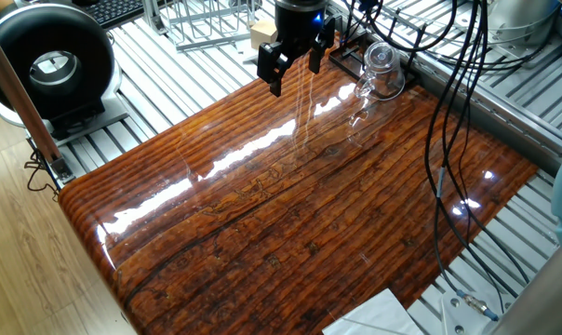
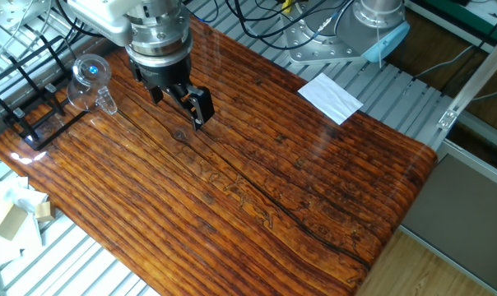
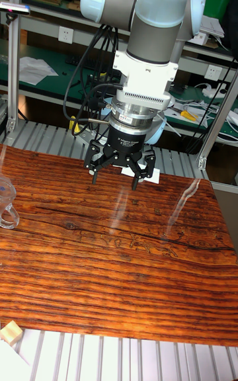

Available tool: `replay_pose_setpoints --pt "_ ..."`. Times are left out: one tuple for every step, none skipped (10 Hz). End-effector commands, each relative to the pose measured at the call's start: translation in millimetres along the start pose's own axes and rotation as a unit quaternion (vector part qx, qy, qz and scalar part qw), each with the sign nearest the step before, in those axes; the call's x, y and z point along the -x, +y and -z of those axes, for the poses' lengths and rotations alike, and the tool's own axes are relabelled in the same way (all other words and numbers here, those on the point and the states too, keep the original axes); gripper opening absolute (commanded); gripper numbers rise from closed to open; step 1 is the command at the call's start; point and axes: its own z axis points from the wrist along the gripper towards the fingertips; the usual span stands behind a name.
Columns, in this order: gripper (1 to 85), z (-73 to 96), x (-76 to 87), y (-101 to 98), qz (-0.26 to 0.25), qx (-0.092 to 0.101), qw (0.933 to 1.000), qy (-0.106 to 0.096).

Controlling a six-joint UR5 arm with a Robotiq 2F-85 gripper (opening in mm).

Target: Take the cup off the cup rack

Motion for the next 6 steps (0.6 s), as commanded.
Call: replay_pose_setpoints --pt "84.0 0.0 -0.1 2.2 0.0 0.0 1.0 0.0" --pt "1.0 0.5 -3.2 25.3 0.026 0.045 0.9987 0.005" --pt "1.0 0.4 -3.2 25.2 0.026 0.045 0.9987 0.005" --pt "1.0 0.4 -3.2 25.0 0.027 0.045 0.9986 0.005" --pt "1.0 0.4 -3.2 25.4 0.027 0.045 0.9986 0.005" --pt "1.0 0.4 -3.2 25.4 0.027 0.045 0.9986 0.005"
